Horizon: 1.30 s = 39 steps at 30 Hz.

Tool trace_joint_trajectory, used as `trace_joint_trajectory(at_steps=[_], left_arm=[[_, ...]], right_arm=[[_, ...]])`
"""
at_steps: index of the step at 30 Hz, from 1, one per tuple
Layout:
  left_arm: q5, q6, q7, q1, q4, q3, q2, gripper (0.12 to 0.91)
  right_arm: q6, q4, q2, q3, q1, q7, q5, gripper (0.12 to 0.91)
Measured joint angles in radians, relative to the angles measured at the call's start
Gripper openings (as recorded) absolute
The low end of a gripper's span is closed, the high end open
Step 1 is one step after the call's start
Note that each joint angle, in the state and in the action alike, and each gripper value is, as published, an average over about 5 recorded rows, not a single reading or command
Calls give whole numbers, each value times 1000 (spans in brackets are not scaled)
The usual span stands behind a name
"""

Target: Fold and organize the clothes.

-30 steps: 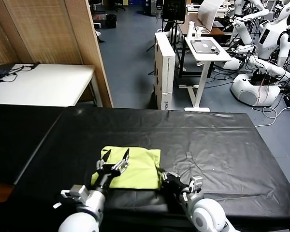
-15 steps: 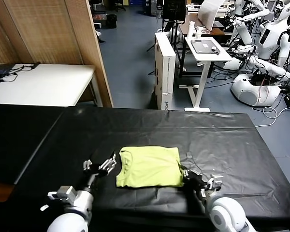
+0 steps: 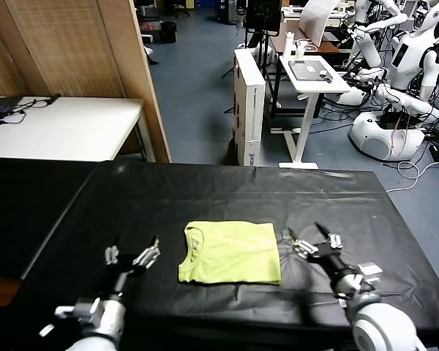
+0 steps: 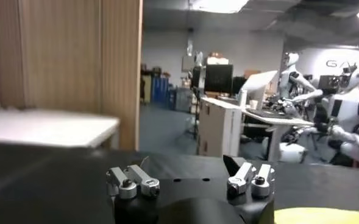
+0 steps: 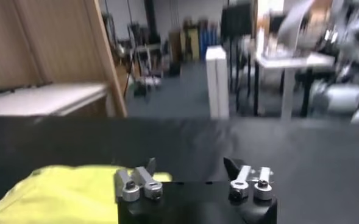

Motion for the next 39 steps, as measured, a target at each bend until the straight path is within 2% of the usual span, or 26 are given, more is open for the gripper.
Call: trace_joint_trajectory(at_steps=[4,7,10,14,22,29,34,39], left_arm=[[-1,-70,-7,109,-10,-46,49,907],[-14,-97,-29,193,-18,-81,79,907],[-31,-85,-45,268,-36,-107,99,907],[-42,-72,-45,359,-67,-131,120,907],[-56,-85,-41,500,-118,-150,121,907],[-71,-69,-40,532,-138,-148,110,907],[-81,-63,-33,538,-140,-148,110,907],[-90,-56,-30,545,-140,-147,111,907]], right_arm=[[97,41,7,63,-83,-5,-48,906],[125,70,20,99,-153,-1,-83,907],[123,96,35,115,-222,21,-110,907],[123,137,49,117,-322,57,-133,907],[173,176,48,110,-490,103,-151,907],[180,150,40,56,-579,159,-222,907],[194,140,42,10,-618,198,-230,907],[209,142,48,-9,-635,213,-229,907]])
